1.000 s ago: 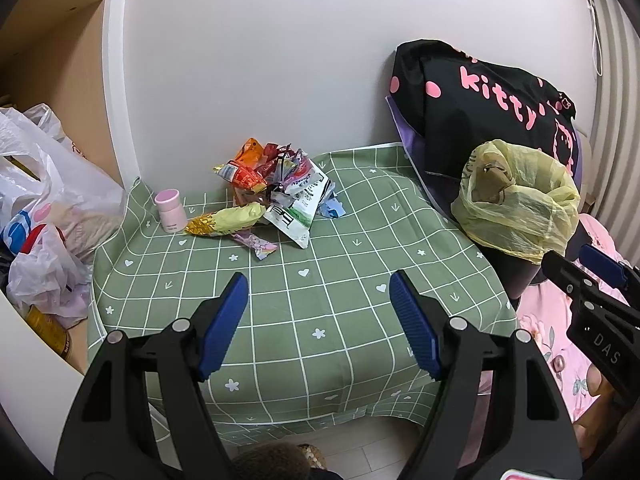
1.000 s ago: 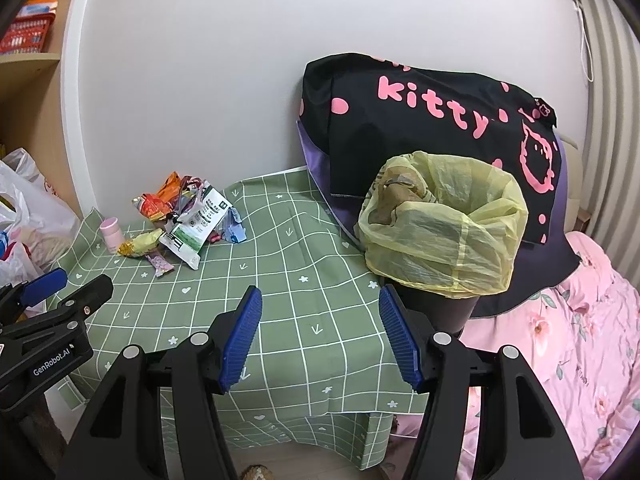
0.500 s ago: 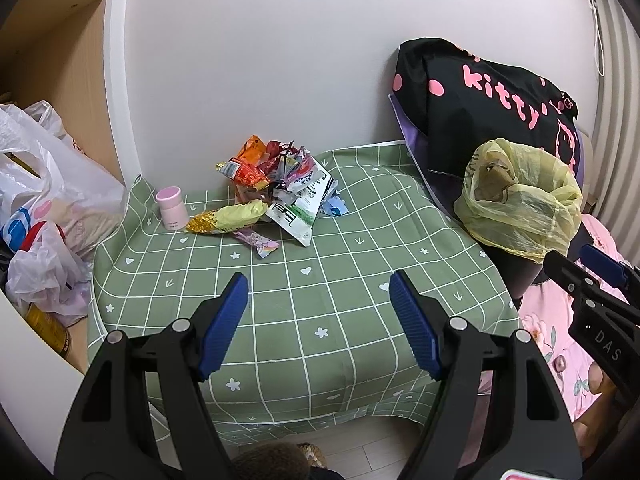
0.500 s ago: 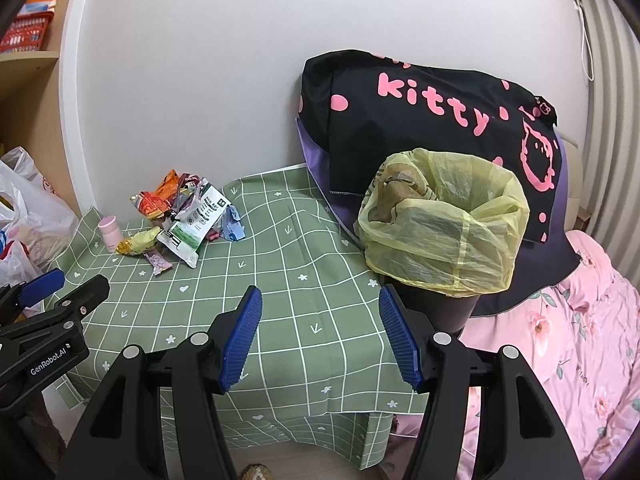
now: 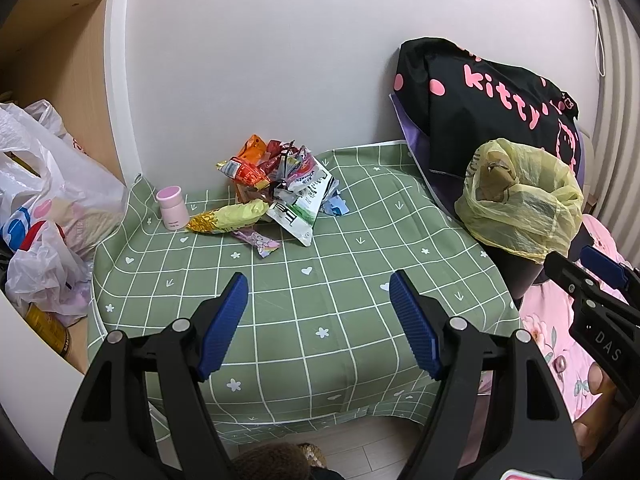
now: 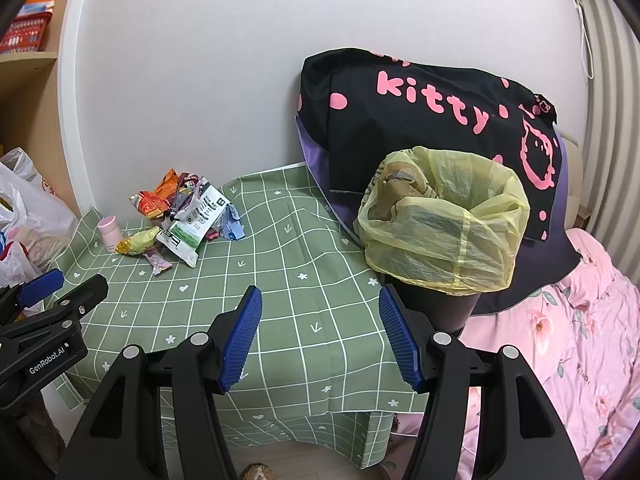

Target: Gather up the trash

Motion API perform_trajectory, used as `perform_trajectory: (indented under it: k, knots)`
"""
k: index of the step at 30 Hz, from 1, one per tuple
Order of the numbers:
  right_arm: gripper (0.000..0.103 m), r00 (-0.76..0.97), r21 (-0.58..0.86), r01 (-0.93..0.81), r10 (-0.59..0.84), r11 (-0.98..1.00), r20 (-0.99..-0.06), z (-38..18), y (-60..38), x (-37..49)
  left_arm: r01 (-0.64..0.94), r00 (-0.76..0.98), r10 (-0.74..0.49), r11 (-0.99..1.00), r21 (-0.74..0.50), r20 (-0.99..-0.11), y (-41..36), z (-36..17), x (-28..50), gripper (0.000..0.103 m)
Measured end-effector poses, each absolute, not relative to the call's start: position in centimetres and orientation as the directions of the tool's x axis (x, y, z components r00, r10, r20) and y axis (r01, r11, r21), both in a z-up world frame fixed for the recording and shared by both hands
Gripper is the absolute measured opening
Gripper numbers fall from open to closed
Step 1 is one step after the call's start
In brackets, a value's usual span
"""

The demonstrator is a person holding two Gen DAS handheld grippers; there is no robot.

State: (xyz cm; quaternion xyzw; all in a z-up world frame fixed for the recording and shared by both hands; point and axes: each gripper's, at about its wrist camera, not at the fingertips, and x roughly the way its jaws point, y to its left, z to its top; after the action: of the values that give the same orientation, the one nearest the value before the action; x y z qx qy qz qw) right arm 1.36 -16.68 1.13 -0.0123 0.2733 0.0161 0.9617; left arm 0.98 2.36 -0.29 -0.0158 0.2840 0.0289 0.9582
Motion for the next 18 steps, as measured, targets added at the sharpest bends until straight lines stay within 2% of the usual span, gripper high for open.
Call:
perform_trajectory:
  k: [18]
  knots:
    - [0.057,0.849,-0.015,-0.038,0.024,0.999,-0.528,1.11,-16.80,1.44,-0.068,0.837,0.048,0.998,-0.016,-0.544,2.40,-0.29,0.95,0.070]
